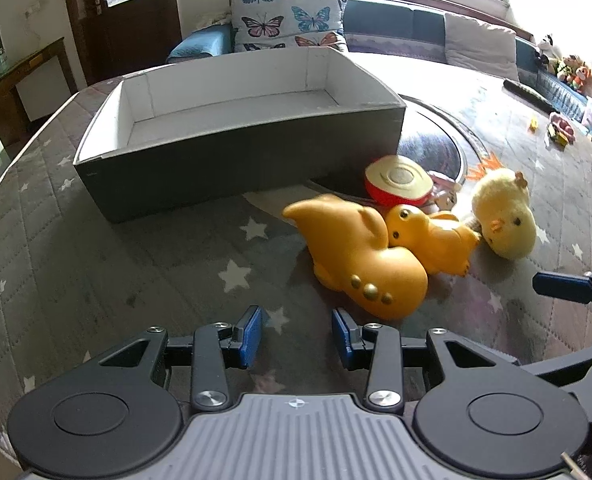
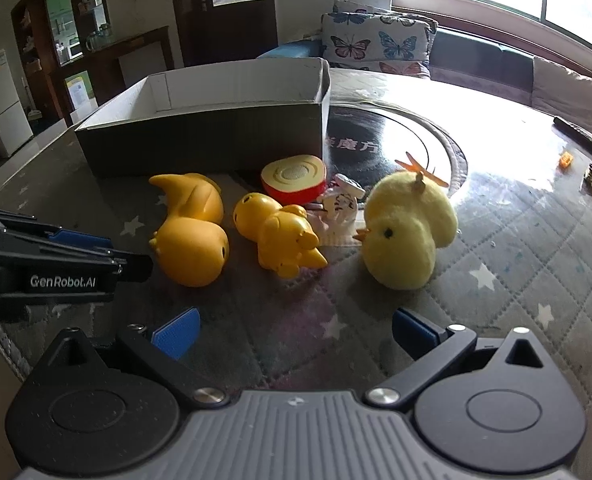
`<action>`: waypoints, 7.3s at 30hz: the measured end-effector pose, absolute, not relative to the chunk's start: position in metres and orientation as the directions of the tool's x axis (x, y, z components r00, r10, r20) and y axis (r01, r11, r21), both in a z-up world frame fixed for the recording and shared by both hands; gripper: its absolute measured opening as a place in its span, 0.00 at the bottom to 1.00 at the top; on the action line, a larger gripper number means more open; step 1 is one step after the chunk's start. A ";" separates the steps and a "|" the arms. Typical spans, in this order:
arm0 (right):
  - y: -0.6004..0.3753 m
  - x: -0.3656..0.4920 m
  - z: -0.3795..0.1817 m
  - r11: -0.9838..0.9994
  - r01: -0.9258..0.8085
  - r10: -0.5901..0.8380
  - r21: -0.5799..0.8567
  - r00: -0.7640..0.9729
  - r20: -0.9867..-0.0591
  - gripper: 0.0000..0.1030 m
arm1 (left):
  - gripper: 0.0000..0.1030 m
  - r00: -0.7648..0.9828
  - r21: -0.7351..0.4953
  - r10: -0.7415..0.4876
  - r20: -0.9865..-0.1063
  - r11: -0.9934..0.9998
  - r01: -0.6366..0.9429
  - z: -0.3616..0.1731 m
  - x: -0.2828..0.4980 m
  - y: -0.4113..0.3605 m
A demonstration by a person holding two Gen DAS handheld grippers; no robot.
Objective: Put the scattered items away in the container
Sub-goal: 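Close the left gripper on the large orange rubber duck, then lift the orange duck with the left gripper and carry it over the box, then lower the orange duck into the grey box and open the left gripper, then move the left gripper down to the small yellow rubber duckling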
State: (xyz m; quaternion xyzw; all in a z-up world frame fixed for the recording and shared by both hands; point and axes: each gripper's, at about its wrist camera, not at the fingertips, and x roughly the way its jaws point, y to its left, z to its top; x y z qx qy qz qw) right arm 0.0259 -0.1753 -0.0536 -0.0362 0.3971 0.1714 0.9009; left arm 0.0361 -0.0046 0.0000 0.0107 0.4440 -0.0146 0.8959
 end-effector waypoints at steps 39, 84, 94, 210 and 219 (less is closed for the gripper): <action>-0.126 0.053 -0.043 0.840 -0.524 0.454 0.138 0.541 -0.708 0.71 | 0.40 0.571 -0.418 -0.328 -0.753 0.908 -0.030 0.010 0.110 0.043; -0.117 0.147 0.026 0.838 -0.542 0.468 0.058 0.661 -0.586 0.48 | 0.27 0.746 -0.496 -0.352 -0.565 0.868 0.034 0.080 0.188 0.061; -0.097 0.204 -0.001 0.839 -0.543 0.428 0.038 0.617 -0.660 0.45 | 0.24 0.717 -0.516 -0.343 -0.607 0.856 -0.027 0.042 0.241 0.070; -0.161 0.052 -0.029 0.895 -0.435 0.384 0.102 0.632 -0.673 0.78 | 0.29 0.601 -0.356 -0.299 -0.741 0.934 0.027 0.006 0.110 0.006; -0.159 0.064 -0.031 0.895 -0.432 0.386 0.112 0.623 -0.680 0.67 | 0.30 0.580 -0.366 -0.313 -0.753 0.930 0.026 0.000 0.125 0.002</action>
